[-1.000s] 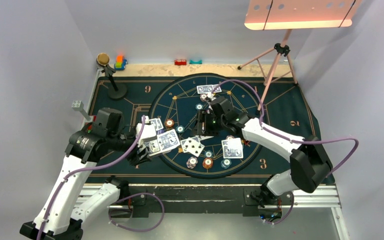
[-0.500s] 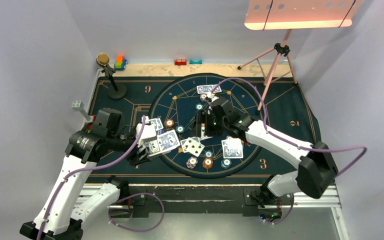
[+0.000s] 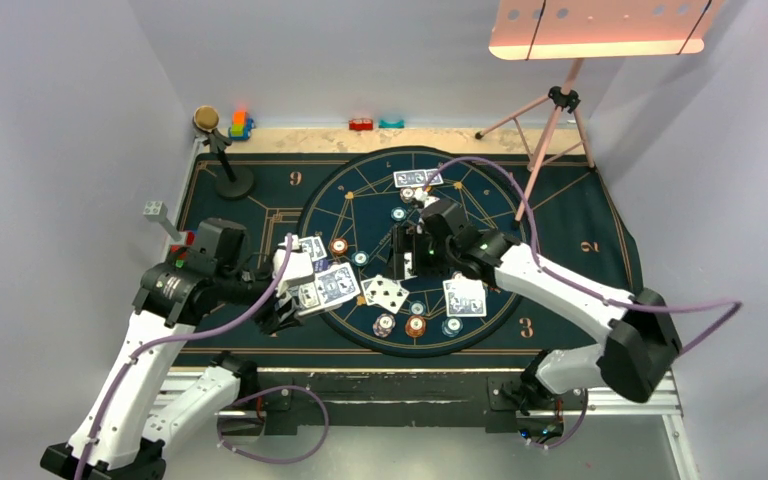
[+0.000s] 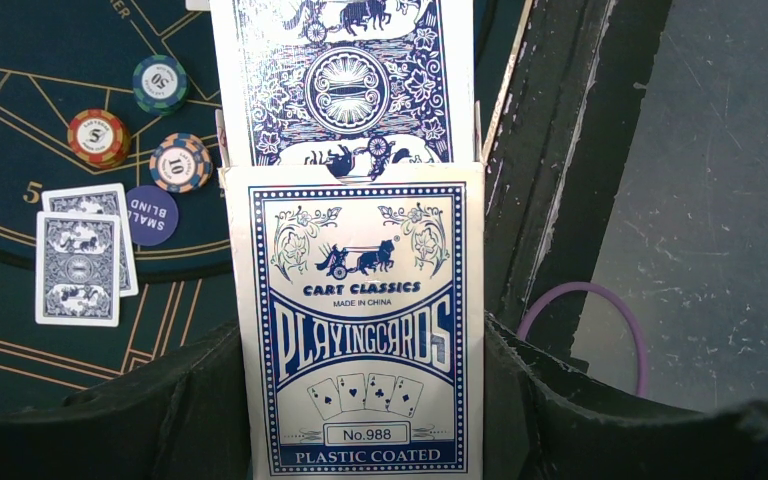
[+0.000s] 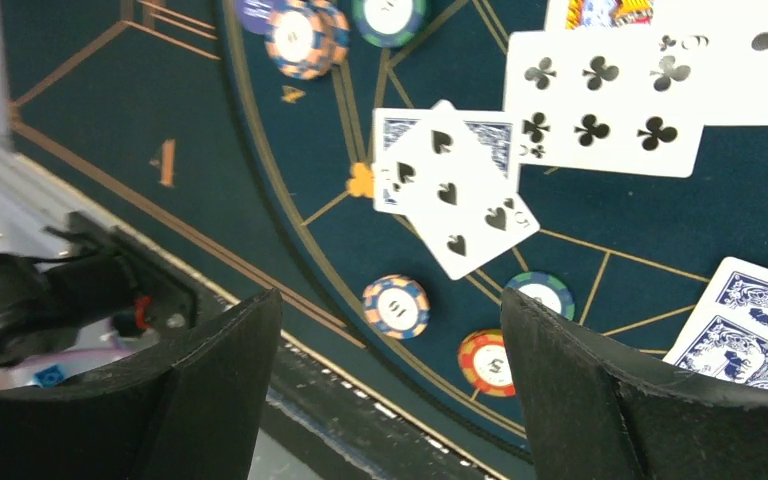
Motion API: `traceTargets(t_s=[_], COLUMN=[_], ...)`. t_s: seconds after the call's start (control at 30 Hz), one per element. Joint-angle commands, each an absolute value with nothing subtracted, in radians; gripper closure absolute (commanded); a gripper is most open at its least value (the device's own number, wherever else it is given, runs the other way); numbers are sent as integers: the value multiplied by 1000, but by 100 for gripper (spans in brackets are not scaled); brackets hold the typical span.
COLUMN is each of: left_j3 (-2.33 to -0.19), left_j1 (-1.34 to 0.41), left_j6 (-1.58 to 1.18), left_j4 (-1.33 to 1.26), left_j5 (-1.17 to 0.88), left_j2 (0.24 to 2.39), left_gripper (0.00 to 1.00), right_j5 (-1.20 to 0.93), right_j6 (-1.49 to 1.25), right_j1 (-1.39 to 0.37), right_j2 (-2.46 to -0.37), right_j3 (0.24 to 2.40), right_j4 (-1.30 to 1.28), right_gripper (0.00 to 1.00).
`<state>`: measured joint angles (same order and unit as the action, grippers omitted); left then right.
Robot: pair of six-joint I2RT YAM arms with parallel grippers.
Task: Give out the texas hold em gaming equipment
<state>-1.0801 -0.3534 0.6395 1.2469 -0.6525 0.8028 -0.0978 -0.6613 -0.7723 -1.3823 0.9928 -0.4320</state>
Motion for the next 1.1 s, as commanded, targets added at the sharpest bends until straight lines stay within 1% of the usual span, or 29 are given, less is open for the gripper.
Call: traceTargets(t_s=[0.0,0.1,0.17,0.27,0.33,0.4,0.63,0.9,1.07], left_j3=[-1067,-1066,-1063,-1070,-1079,-1084,-1094,-1079,-1085], left_j1=[-347,-347,-346,-346,-347,-347,-348,-355,-358], left_j6=[653,652,650,654,659,661,655,643,639], left_j4=[1215,1200,1187,1181,1186,1184,1179,1149,1132], left_j5=[-690,-699,-703,-709,-714,-719,-730,-749,-766], left_j2=[824,831,832,848,858,861,872,891,901], left_gripper=[100,100,100,100,100,100,100,100,100], right_j5=[-154,-220,-221,-78,28,114,126,105,113], right_j6=[-657,-683,-695,-661,-636,-624,-629,-643,-656], right_j1=[-776,-778,-791,-836,-878,-924,-1015,-1119,-1137], right_j2=[-1237,-1170,-1139,-1187,-1262,-1325,-1402,-1519,-1557], right_j3=[1087,1072,1067,1167,1259,1315,1394,1485,1504], right_j4=[-425,-371,-357,-540,-691,-759,-727,-691,-719], right_gripper=[15,15,15,15,18,21,25,26,26])
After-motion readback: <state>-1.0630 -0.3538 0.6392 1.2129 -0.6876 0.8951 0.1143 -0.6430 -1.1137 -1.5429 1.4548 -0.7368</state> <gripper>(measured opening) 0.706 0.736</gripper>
